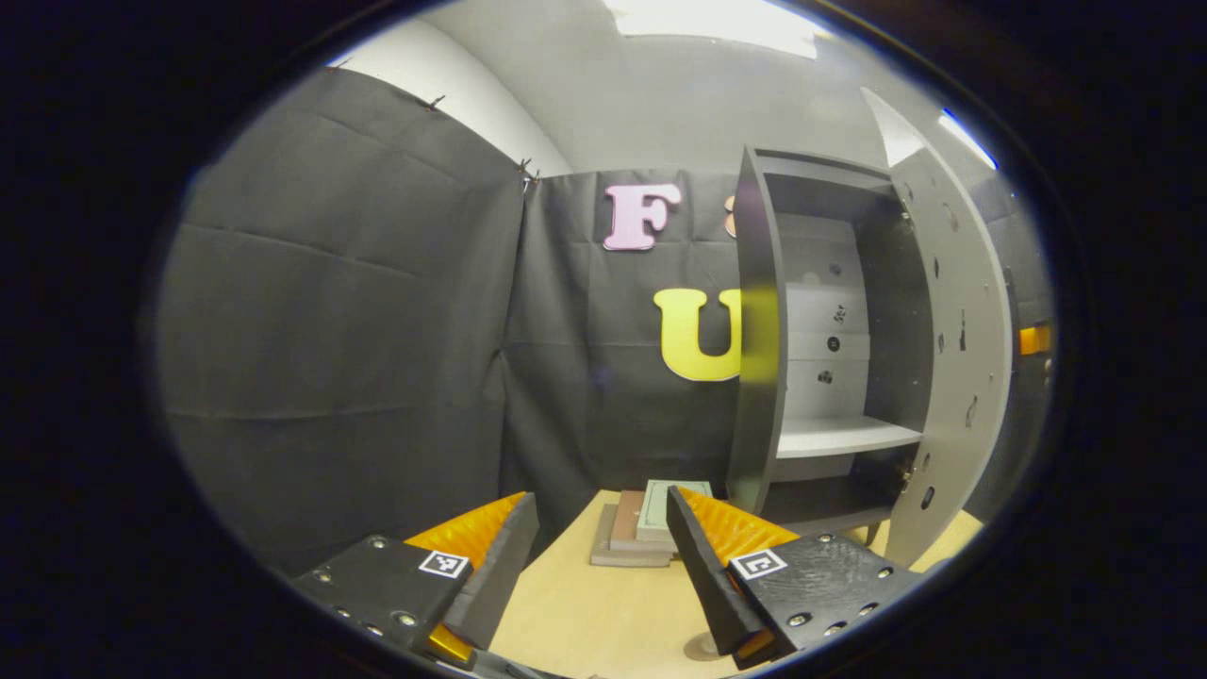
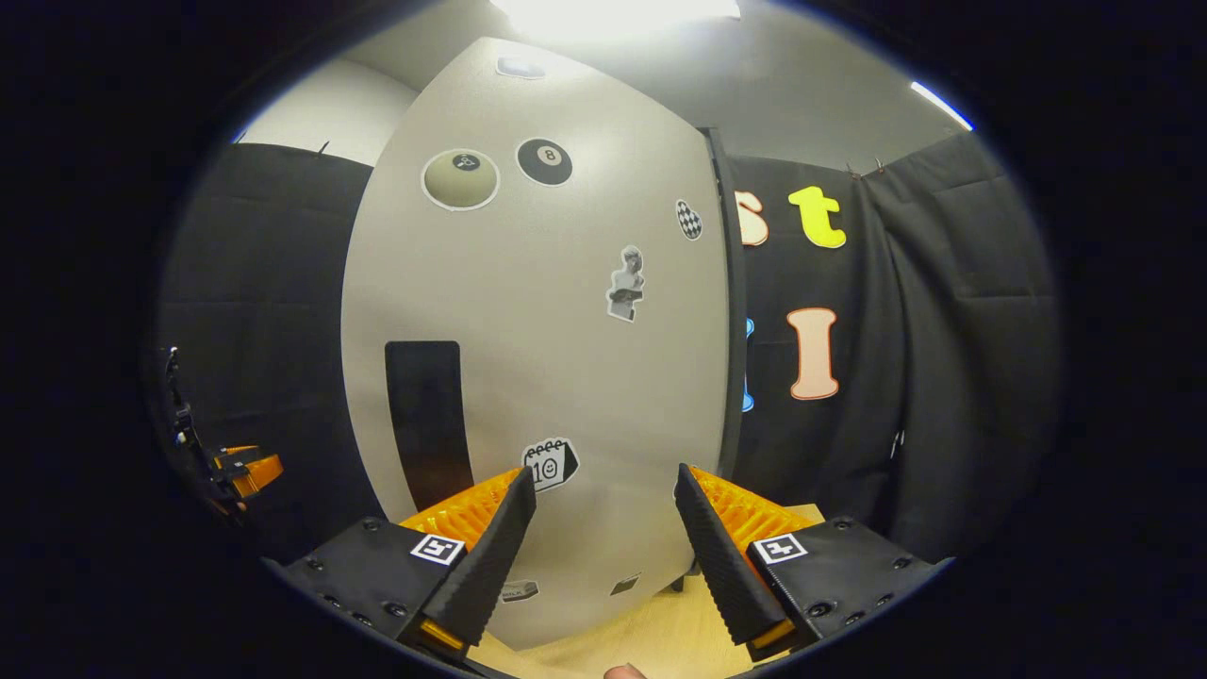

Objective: Open the cabinet door with the right hand, grasp the bottle in the cabinet with the left hand and place it on the coaster, then close the cabinet door with the right hand.

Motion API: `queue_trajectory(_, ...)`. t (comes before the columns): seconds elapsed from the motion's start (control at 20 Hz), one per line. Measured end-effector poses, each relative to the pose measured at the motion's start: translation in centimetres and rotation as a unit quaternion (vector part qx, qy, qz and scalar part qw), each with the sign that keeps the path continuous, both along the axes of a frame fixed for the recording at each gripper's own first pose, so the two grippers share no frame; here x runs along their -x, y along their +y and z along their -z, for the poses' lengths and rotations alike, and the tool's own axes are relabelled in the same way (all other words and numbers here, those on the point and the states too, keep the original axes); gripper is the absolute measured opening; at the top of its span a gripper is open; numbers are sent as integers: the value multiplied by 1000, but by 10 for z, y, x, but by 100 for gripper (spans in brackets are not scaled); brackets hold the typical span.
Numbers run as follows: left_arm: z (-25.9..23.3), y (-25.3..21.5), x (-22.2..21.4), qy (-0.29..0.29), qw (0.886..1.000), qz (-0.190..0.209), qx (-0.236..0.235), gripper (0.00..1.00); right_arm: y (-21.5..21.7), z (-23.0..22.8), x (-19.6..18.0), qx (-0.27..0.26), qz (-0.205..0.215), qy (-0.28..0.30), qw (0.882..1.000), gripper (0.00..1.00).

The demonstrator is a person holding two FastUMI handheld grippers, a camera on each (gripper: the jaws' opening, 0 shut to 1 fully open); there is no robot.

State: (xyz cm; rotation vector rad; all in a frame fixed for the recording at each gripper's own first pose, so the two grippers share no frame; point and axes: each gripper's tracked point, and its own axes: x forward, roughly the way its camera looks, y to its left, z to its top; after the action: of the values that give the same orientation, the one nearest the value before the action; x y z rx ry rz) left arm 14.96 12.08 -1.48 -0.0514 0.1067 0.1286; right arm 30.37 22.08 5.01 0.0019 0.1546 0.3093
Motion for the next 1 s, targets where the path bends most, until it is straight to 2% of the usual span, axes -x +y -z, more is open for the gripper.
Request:
queue_trajectory(0.75,2,35,15,5,1000,-18,-22,82,73,15,-75,-32,7,-15,999,95)
queue_trajectory(0.8,2,35,16,4,1000,-18,-23,82,76,16,-81,-34,8,-13,999,92)
queue_trajectory(0.85,2,37,17,3,1000,-20,-23,82,77,15,-84,-37,11,-16,999,95)
queue_trajectory(0.9,3,38,15,3,1000,-21,-23,82,76,14,-90,-38,20,-20,999,92)
queue_trajectory(1.0,5,38,15,6,1000,-19,-20,82,80,18,-100,-48,23,-18,998,96)
